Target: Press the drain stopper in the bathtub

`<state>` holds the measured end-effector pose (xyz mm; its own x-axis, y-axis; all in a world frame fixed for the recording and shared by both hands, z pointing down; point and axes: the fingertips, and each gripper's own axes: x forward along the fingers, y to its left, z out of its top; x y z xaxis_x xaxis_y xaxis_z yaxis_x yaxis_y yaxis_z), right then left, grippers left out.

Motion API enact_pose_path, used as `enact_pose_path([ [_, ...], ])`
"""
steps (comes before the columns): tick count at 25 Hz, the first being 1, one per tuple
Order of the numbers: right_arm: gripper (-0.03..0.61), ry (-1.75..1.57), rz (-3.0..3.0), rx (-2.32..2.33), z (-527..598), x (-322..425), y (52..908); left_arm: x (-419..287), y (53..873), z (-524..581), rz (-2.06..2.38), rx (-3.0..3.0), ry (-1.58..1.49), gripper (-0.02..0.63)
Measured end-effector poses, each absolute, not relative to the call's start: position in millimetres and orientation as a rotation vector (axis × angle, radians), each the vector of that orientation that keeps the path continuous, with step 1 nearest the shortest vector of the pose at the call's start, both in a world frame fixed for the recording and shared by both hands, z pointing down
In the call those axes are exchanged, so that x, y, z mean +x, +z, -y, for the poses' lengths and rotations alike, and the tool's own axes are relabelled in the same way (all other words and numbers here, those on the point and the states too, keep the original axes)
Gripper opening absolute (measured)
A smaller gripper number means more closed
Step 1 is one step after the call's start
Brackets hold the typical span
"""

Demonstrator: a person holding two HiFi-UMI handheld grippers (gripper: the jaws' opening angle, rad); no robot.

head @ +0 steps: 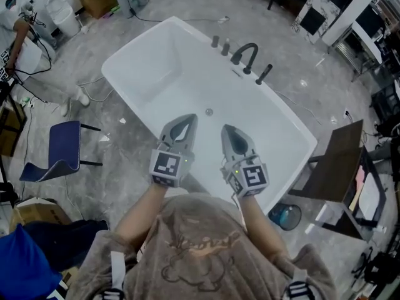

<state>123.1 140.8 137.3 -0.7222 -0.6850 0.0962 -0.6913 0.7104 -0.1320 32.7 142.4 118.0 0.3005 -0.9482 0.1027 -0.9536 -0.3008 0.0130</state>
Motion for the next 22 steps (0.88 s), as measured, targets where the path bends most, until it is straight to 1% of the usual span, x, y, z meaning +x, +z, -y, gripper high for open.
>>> enact_pose_path([
  [12,0.001,0.308,2.828,1.203,-95,128,159,32,121,-95,1.766,2.541,0.136,0.003],
  [22,0.0,0.276,2.828,1.338,-50,103,155,17,121,-43,1.62,2.669,0.15,0.003],
])
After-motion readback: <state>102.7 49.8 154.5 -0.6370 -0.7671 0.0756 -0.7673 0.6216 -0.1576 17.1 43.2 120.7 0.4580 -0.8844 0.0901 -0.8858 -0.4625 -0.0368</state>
